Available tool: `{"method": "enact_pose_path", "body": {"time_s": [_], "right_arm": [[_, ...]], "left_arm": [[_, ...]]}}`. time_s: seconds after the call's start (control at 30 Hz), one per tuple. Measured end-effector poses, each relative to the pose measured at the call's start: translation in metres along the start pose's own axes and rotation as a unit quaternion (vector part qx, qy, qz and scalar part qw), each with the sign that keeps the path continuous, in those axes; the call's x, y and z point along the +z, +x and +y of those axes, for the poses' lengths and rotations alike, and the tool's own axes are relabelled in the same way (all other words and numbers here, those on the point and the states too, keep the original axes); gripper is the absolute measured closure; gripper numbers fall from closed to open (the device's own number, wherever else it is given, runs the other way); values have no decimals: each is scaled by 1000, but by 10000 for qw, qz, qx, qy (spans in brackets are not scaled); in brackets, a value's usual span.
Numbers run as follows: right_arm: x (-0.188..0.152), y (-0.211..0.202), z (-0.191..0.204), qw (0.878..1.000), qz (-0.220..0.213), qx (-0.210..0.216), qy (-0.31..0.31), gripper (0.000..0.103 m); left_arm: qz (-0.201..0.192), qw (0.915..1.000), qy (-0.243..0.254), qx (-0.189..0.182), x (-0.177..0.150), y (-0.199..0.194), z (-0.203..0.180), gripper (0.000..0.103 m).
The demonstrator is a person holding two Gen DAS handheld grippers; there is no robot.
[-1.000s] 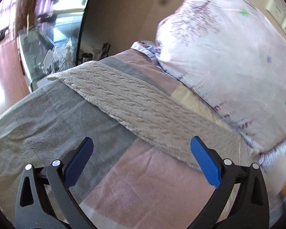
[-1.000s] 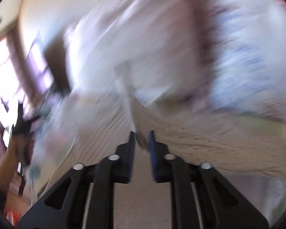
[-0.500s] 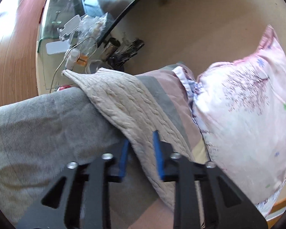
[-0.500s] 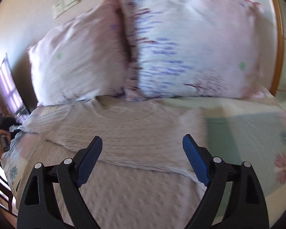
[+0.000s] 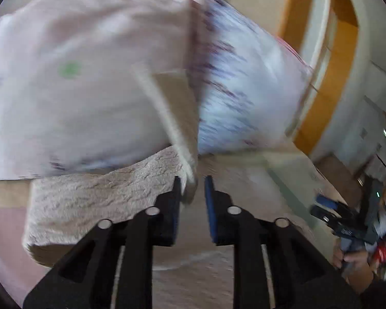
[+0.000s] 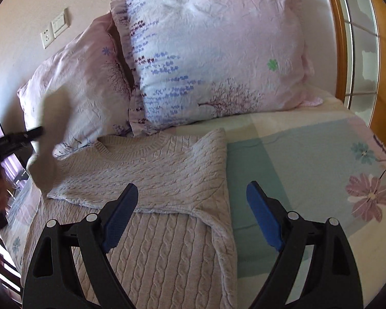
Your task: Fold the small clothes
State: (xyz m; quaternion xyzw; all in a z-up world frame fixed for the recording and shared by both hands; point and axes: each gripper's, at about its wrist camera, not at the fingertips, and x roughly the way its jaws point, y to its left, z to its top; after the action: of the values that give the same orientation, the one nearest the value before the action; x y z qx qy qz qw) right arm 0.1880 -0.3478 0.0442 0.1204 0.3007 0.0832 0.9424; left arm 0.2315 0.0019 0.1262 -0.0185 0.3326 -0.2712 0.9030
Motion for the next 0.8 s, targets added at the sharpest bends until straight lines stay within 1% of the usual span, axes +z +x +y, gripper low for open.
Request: {"method": "enact_pose_path", "body": {"time_s": [0.03, 0.07, 0.1, 0.13, 0.17, 0.2, 0.23, 0.27, 0.3, 0.33, 0.37, 0.43, 0.47, 0.5, 0.53, 0.57, 0.63, 0.67, 0.7, 0.73, 0.77, 0.8], "right_arm": [[-2, 0, -2, 9999, 99, -20, 20, 15], [-4, -2, -4, 9999, 150, -28, 30, 15], [-8, -8, -8, 9998, 178, -29, 28, 15], [-11, -15, -11, 9998, 187, -54, 22, 15], [-16, -24, -19, 9997, 229, -95, 50, 15], [-21, -32, -26, 9994, 314, -83, 132, 15], [-28, -38, -36, 9986, 446, 25, 294, 16], [-33, -42, -43, 9973, 565, 135, 447, 17], [-42, -45, -51, 9943, 758, 314, 682, 21], [-51, -47, -59, 9898, 957, 517, 923, 31], [-60, -48, -64, 9853, 1112, 677, 1104, 35], [-82, -49, -72, 9727, 1469, 992, 1499, 45], [-92, -52, -72, 9690, 1516, 1107, 1607, 47], [-96, -58, -71, 9700, 1441, 1125, 1600, 48], [-104, -65, -69, 9693, 1466, 1172, 1587, 53], [-108, -70, -67, 9667, 1519, 1271, 1624, 56], [-121, -75, -64, 9543, 1724, 1662, 1790, 69], [-133, -78, -60, 9455, 1830, 1931, 1876, 71], [-139, -80, -59, 9419, 1865, 2051, 1898, 75], [-146, -83, -55, 9362, 1933, 2222, 1921, 83], [-153, -84, -51, 9291, 2026, 2403, 1947, 87], [-160, -84, -46, 9228, 2114, 2555, 1961, 90]], "left_arm": [[291, 9993, 176, -136, -8, 16, -21, 63], [507, 9980, 316, -209, -17, 25, -35, 64], [632, 9967, 463, -207, -28, 25, -43, 64], [629, 9965, 540, -63, -39, 17, -42, 60], [554, 9968, 528, 221, -49, 3, -32, 48], [501, 9969, 447, 409, -57, -10, -19, 41], [469, 9967, 265, 602, -66, -24, 3, 36], [496, 9955, -41, 805, -81, -44, 25, 36], [554, 9940, -275, 904, -90, -56, 48, 36], [638, 9906, -605, 1052, -107, -72, 67, 36], [719, 9867, -910, 1142, -125, -86, 81, 36], [877, 9806, -1352, 1118, -148, -99, 104, 38], [907, 9789, -1483, 1069, -159, -107, 106, 42], [949, 9772, -1610, 1007, -171, -112, 108, 44], [993, 9761, -1691, 937, -180, -117, 108, 49], [1042, 9747, -1812, 793, -193, -121, 106, 57], [881, 9772, -1787, 737, -209, -131, 91, 59], [822, 9781, -1793, 659, -217, -137, 82, 64], [786, 9785, -1825, 557, -222, -139, 76, 70], [846, 9770, -1938, 286, -229, -141, 70, 80], [844, 9755, -2023, 171, -237, -143, 65, 82], [773, 9768, -1988, 190, -243, -150, 61, 82]]}}
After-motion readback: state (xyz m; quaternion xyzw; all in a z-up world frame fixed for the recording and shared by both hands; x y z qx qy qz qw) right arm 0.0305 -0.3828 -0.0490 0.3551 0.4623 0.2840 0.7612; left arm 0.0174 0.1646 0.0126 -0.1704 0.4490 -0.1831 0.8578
